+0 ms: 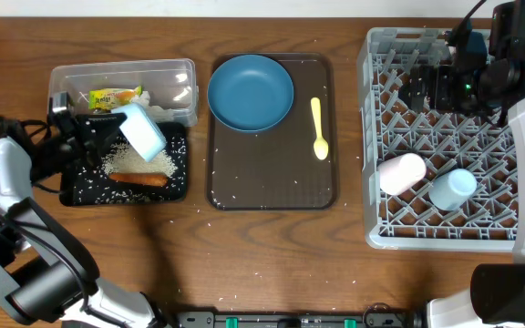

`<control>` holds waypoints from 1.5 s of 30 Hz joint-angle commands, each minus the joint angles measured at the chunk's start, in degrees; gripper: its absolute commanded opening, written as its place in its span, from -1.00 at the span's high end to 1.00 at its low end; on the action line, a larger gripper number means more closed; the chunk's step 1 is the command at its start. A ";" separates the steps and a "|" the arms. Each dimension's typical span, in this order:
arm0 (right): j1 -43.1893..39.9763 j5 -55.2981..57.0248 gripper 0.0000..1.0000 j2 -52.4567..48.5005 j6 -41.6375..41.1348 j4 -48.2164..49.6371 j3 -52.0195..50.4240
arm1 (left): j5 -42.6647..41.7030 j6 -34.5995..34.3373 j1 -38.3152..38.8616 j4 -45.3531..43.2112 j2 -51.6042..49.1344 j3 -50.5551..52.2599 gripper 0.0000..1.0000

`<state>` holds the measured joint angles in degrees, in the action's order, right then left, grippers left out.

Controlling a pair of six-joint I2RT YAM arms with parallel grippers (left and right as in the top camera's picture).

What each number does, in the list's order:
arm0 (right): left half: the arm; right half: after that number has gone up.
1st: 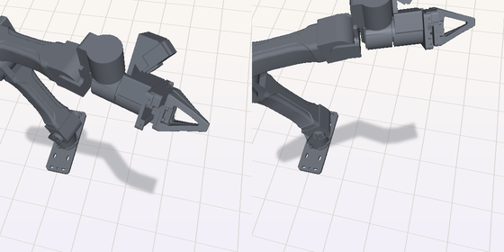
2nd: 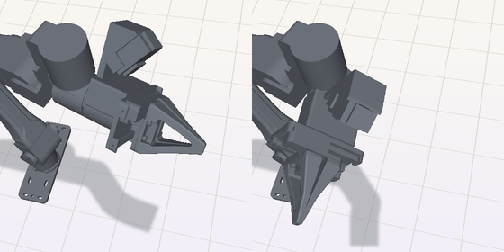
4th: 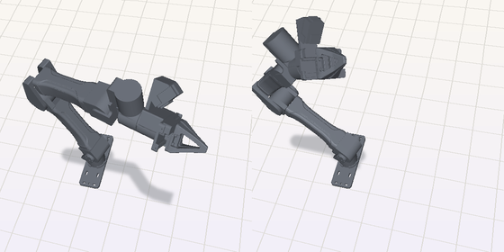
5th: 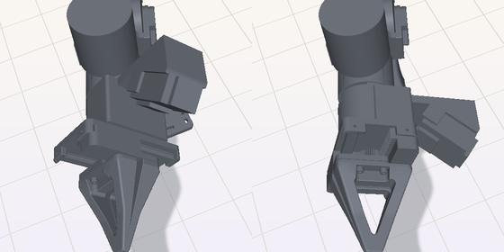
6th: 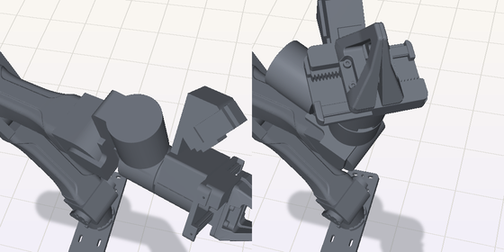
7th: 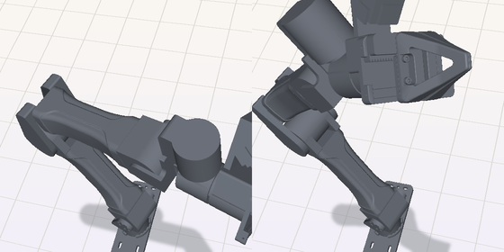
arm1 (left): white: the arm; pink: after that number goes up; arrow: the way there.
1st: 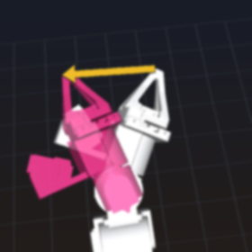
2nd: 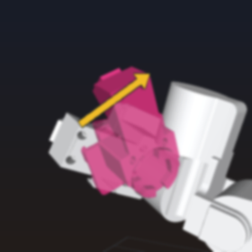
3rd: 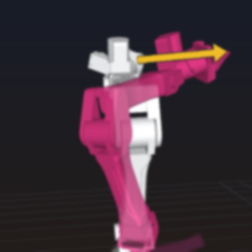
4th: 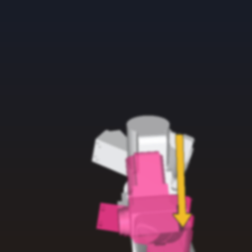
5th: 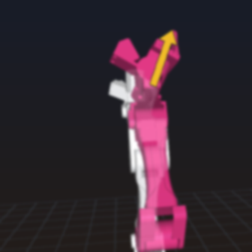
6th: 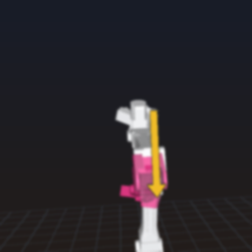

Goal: Sort waste into correct bins and load items into the dishwasher rack
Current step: 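Return empty light-blue bowl to brown tray with left gripper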

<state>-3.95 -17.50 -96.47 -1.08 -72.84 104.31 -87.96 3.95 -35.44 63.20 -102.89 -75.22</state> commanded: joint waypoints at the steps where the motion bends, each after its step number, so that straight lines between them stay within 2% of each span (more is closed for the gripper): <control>1: -0.15 0.15 -0.99 0.72 -0.55 -0.07 0.79 | 5.07 3.10 5.18 -0.74 5.35 -0.09 0.88; 5: -0.15 0.15 -0.99 0.72 -0.55 -0.15 0.79 | 13.66 2.01 13.29 -4.79 9.16 -0.09 0.88; 11: -0.15 0.15 -0.99 0.72 -0.55 -0.44 0.79 | 33.79 -5.40 27.45 -11.17 11.32 -0.09 0.88; 19: -0.15 0.15 -0.98 0.72 -0.55 -0.44 0.79 | 60.04 -9.25 52.70 -15.91 11.15 -0.04 0.88; 24: -0.15 0.15 -0.99 0.72 -0.55 -0.92 0.79 | 79.97 -10.58 68.13 -18.84 9.07 -0.04 0.88; 28: -0.15 0.15 -0.99 0.72 -0.55 -1.68 0.79 | 92.85 -11.58 76.17 -20.72 4.52 -0.04 0.88; 31: -0.15 0.15 -0.99 0.72 -0.52 -1.77 0.79 | 96.24 -11.54 79.34 -22.71 0.22 -0.04 0.87; 38: -0.15 0.15 -0.98 0.72 -0.52 -1.70 0.79 | 96.43 -11.56 81.13 -24.37 -4.15 -0.11 0.86; 43: -0.15 0.15 -0.99 0.72 -0.52 -1.64 0.79 | 96.41 -11.58 80.89 -24.33 -3.50 -0.13 0.40; 45: -0.15 0.15 -0.99 0.72 -0.52 -1.64 0.79 | 96.43 -11.56 80.78 -24.35 -3.41 -0.31 0.28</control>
<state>-3.95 -17.47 -96.47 -1.08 -74.46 104.31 6.85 -7.46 45.76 38.76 -107.70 -75.07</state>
